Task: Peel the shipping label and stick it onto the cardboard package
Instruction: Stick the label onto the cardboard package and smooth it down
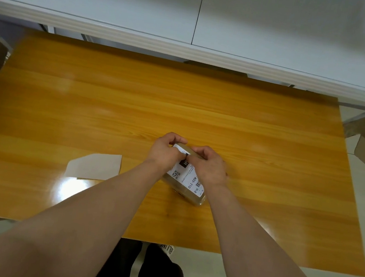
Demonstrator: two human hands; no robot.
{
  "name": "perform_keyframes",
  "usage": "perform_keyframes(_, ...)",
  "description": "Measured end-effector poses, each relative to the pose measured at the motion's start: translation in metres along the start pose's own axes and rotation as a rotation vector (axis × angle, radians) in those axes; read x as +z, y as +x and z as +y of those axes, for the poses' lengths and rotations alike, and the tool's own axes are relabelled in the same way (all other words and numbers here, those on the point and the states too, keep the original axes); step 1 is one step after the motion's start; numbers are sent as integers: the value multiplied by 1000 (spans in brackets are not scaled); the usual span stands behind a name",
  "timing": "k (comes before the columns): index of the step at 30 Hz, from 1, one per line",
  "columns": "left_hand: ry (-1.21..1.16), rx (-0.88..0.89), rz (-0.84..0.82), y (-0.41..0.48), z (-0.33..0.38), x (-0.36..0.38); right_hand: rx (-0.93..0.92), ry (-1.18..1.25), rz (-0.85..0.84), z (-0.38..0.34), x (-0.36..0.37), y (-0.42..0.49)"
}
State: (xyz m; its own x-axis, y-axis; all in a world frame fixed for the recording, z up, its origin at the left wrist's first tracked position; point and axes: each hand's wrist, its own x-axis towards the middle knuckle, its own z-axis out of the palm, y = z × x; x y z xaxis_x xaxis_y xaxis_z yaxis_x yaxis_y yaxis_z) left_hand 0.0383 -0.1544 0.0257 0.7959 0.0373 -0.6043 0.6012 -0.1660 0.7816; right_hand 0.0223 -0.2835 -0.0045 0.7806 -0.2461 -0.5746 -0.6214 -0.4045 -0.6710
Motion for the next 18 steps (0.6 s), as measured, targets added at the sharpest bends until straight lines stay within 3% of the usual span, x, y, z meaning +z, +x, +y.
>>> perform_keyframes(13, -127, -74, 84, 8, 2, 3, 16, 16, 49, -6, 5, 1)
perform_keyframes(18, -2, -29, 15, 6, 3, 0, -24, 143, 54, -6, -4, -4)
